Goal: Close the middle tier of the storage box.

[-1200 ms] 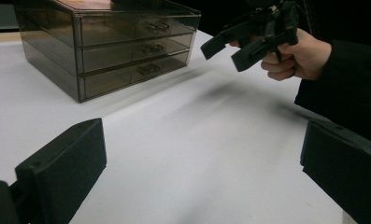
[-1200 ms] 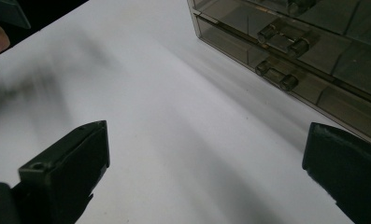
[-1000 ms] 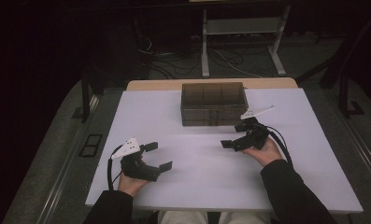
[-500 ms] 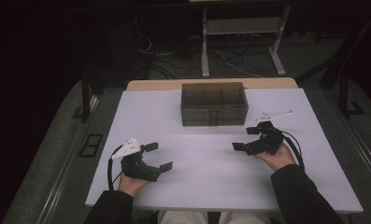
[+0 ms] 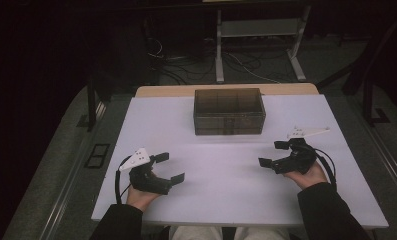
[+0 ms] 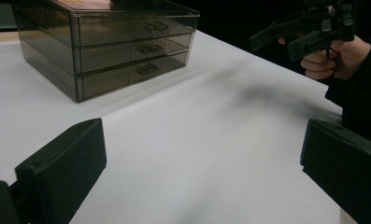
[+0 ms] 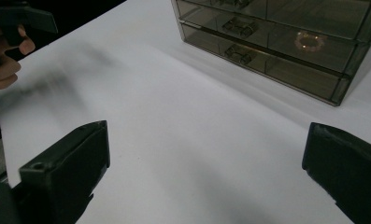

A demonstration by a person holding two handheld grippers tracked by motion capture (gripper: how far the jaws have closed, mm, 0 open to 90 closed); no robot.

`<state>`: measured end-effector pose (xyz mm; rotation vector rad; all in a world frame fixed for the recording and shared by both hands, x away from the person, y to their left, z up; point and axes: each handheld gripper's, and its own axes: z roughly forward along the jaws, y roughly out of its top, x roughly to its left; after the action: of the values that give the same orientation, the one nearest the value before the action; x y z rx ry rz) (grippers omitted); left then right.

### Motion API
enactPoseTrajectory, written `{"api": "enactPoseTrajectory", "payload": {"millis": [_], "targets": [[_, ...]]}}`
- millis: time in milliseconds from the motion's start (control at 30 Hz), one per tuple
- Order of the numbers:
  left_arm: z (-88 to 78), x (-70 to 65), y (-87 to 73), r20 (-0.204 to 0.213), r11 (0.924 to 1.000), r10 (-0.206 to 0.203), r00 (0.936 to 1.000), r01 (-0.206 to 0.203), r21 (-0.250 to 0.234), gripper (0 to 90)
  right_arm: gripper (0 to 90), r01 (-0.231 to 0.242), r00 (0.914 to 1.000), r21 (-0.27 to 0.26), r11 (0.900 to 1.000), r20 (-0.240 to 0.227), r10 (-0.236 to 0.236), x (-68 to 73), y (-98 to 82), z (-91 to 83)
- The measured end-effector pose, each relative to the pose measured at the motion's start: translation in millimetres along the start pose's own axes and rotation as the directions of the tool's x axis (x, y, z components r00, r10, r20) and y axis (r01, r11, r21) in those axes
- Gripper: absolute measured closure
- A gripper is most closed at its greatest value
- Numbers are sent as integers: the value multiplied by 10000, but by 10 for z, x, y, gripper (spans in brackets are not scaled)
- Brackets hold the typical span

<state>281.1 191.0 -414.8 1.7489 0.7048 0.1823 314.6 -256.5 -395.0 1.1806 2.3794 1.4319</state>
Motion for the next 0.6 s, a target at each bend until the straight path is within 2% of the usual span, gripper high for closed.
{"api": "enactPoseTrajectory", "payload": {"millis": [300,600], "targets": [[-1,0,-4,-22,10000,-69,10000,69,-8,0,3,-159,9997,-225,9996,170,163,-14,-119,-149],[-5,8,-13,-95,9999,-121,9999,122,107,0,2,-235,9977,-548,9982,620,269,-21,-326,-314]]}}
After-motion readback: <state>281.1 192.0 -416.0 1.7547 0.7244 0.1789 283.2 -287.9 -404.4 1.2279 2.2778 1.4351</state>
